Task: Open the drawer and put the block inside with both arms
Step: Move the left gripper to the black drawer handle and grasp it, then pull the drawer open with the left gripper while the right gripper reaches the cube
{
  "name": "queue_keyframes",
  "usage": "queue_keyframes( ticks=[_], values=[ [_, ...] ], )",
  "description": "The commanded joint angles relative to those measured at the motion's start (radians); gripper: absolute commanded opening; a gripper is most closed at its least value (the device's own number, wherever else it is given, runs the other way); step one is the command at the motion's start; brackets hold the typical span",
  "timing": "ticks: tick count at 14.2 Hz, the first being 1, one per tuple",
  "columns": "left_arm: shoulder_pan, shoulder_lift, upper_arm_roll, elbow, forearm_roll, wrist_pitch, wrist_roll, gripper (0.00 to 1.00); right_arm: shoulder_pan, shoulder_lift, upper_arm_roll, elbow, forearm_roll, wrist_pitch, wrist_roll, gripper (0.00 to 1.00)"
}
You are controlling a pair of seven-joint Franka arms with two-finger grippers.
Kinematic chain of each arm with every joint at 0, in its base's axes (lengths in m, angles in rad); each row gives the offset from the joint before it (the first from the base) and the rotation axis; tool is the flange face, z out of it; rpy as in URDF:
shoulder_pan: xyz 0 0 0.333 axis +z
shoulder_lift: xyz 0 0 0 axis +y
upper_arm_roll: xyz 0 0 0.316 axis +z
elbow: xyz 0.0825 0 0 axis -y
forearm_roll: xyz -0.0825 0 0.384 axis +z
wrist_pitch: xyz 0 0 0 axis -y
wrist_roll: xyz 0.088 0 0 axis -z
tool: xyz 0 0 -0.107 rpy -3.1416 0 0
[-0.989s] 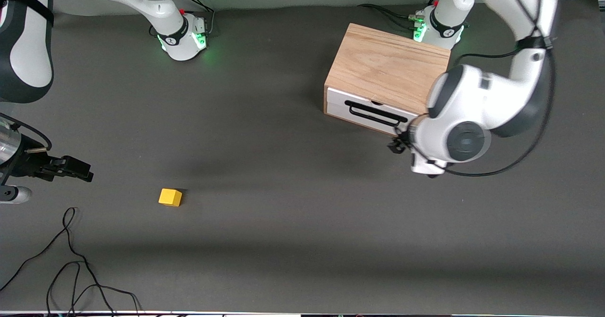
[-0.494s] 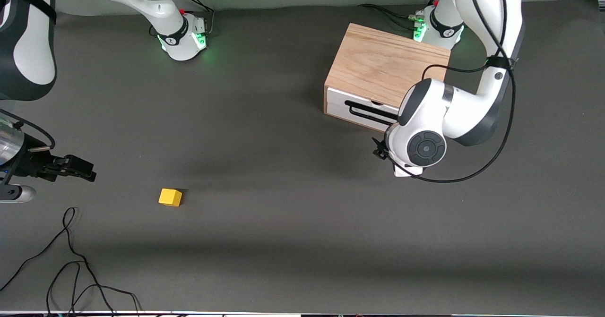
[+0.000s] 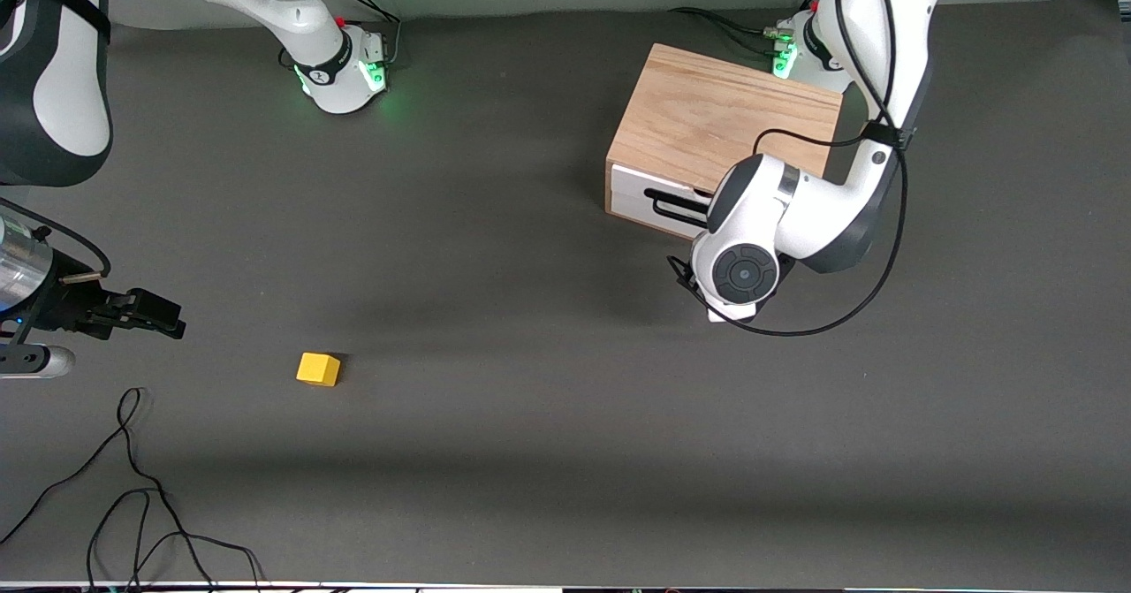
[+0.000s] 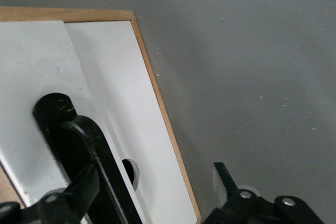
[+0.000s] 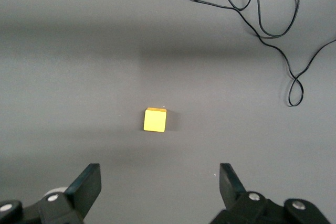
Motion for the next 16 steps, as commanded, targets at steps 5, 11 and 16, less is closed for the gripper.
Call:
queue_keyframes(
  ticks=[5, 11, 16],
  values=[
    [-0.012, 0.003, 0.012, -0.043, -0.007, -0.022, -0.04, 0.94, 0.002, -0.01, 0.001, 0.002, -0.001, -0.016, 0.018, 1.0],
    [-0.012, 0.035, 0.012, -0.034, 0.013, 0.148, -0.038, 0.85, 0.002, -0.012, 0.001, 0.0, -0.003, -0.016, 0.017, 1.0],
    [-0.008, 0.042, 0.013, 0.044, 0.064, 0.231, -0.021, 0.87, 0.007, 0.046, 0.002, -0.009, -0.001, 0.047, 0.017, 1.0]
  ],
)
